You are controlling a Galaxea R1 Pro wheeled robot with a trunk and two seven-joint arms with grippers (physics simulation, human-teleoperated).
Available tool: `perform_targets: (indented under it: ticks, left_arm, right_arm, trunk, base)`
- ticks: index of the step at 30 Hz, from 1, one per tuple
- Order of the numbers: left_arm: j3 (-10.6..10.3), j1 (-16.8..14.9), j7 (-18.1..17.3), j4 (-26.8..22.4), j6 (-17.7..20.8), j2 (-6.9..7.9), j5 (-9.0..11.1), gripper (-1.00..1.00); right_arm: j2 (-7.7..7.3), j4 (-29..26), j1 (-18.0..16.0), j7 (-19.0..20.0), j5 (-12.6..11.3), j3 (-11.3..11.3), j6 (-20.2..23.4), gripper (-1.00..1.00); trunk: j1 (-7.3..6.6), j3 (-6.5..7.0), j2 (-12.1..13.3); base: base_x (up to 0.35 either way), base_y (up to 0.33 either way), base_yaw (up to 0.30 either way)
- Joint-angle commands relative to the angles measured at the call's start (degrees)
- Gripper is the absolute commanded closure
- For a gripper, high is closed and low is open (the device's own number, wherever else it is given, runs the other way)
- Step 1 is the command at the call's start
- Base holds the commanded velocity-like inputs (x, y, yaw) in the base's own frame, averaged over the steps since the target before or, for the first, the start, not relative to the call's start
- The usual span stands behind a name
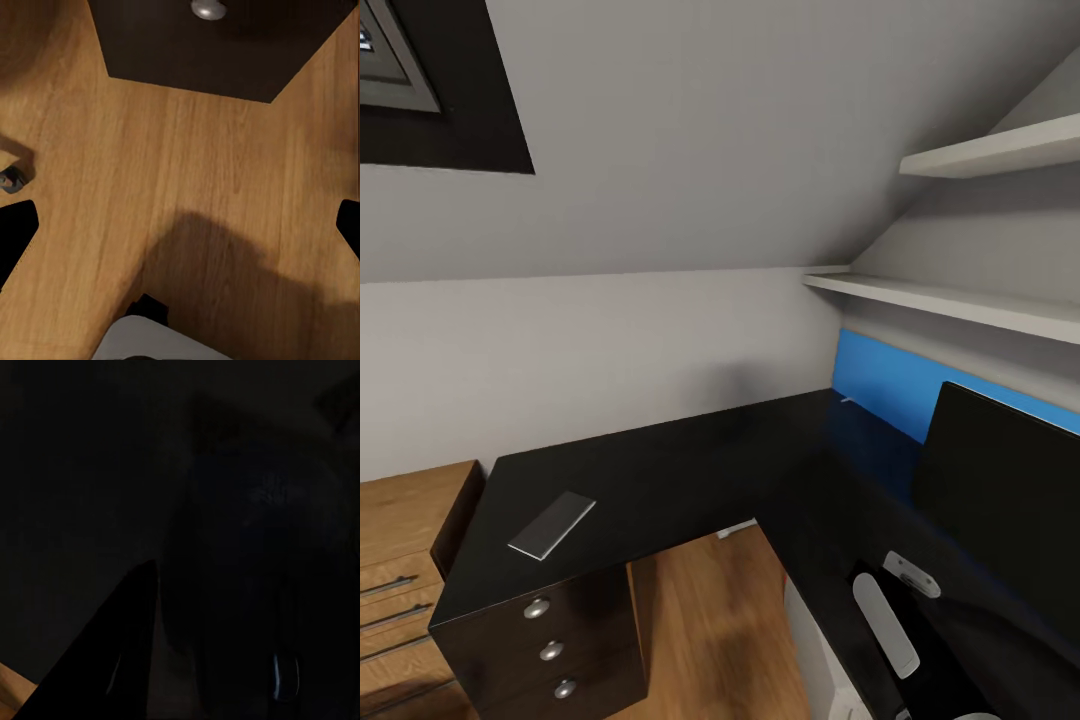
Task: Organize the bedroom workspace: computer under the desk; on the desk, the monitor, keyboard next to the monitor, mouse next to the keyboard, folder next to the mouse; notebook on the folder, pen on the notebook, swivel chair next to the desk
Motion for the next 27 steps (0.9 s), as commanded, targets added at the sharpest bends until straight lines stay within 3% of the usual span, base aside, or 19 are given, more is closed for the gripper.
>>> perform_targets:
  ticks: [1,4,21,27]
  left_arm:
    - [0.3,0.0,-0.1,-0.3,-0.5,-0.02,0.1,-1.0]
    - [0.4,0.0,0.0,-1.3,-1.4,-0.02,0.2,-1.0]
    - [0.6,0.0,0.0,-2.5,-1.7,0.15,1.0,-1.0]
    - [3.4,0.0,-0.2,-4.4,-1.7,0.26,1.0,-1.0]
  right_arm:
    - [-0.07,-0.1,0.0,-0.4,-0.2,0.2,0.3,1.0]
    - [-0.07,-0.1,0.0,-0.4,-0.3,0.2,0.4,1.0]
    - [-0.08,0.3,0.0,0.2,-0.3,0.1,0.3,1.0]
    - [-0.08,2.0,0.0,1.8,-0.3,0.1,-1.8,1.0]
  trunk:
    - [0.01,-0.08,-0.1]
    - [0.01,-0.08,-0.1]
    - [3.74,-3.13,-6.9]
    - [5.06,-4.21,-9.3]
  base:
    - [0.0,0.0,0.0]
    - [0.0,0.0,0.0]
    - [0.0,0.0,0.0]
    - [0.0,0.0,0.0]
